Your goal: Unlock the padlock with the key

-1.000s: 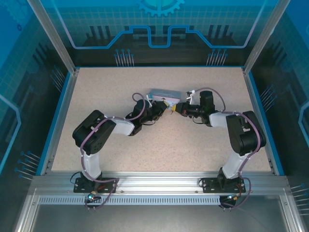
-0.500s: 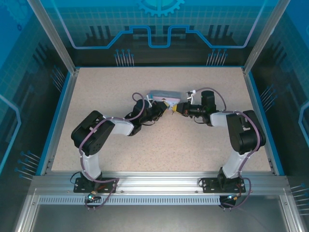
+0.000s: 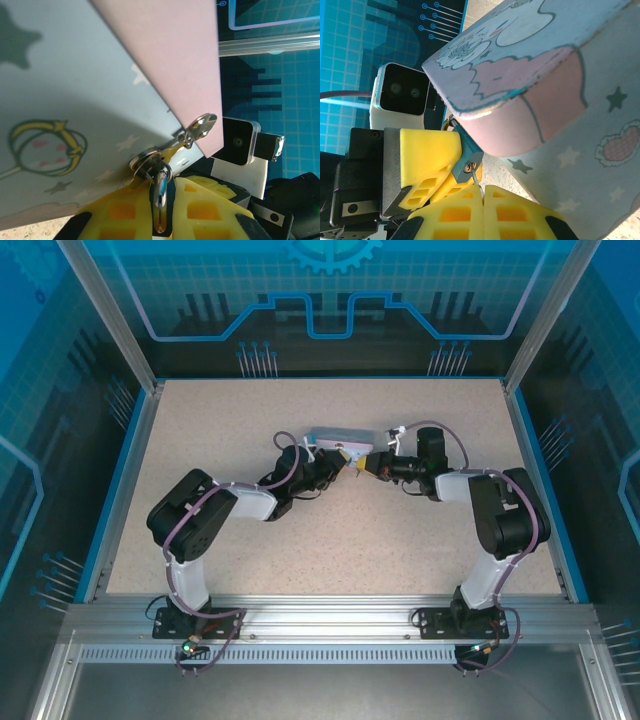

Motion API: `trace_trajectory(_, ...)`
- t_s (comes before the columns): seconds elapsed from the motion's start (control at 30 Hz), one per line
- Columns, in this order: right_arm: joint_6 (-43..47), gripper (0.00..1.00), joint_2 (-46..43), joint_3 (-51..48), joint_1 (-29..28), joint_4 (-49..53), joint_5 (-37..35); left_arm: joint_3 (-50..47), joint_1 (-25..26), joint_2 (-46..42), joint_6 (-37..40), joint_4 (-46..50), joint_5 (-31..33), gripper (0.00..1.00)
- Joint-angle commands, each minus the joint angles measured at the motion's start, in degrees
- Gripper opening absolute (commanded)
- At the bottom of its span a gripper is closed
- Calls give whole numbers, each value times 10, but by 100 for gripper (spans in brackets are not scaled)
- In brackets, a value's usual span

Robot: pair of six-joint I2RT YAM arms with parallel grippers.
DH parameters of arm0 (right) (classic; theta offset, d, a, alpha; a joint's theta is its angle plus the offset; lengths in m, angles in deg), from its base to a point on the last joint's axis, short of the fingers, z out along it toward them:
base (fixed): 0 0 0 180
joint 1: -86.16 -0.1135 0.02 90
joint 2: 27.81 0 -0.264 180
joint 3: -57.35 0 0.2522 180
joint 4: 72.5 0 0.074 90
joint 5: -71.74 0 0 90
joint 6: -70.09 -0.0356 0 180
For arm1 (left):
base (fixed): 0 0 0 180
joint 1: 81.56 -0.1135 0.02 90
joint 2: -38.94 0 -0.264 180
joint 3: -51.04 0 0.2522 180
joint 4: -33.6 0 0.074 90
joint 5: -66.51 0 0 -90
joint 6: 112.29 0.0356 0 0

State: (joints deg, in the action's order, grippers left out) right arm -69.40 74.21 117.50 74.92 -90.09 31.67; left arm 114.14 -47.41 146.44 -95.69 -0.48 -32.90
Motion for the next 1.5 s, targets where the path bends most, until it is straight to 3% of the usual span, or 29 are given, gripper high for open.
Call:
trace_trajectory(0.0,-12,0,3,37,-40,-78,-3,2,52,-19,6,-22,-165,0)
trace_trajectory(0.3,-39,0,-7,18,-54,-114,-8,7,52,-14,3,-27,-164,0)
trace_trajectory(0.67,-37,0,-34,26,-70,-78,-2,4,51,-5,-14,-49,-157,0)
trace_trajectory(1.47,-74,0,45,49,-60,-177,27,6,52,-26,-40,-62,-177,0)
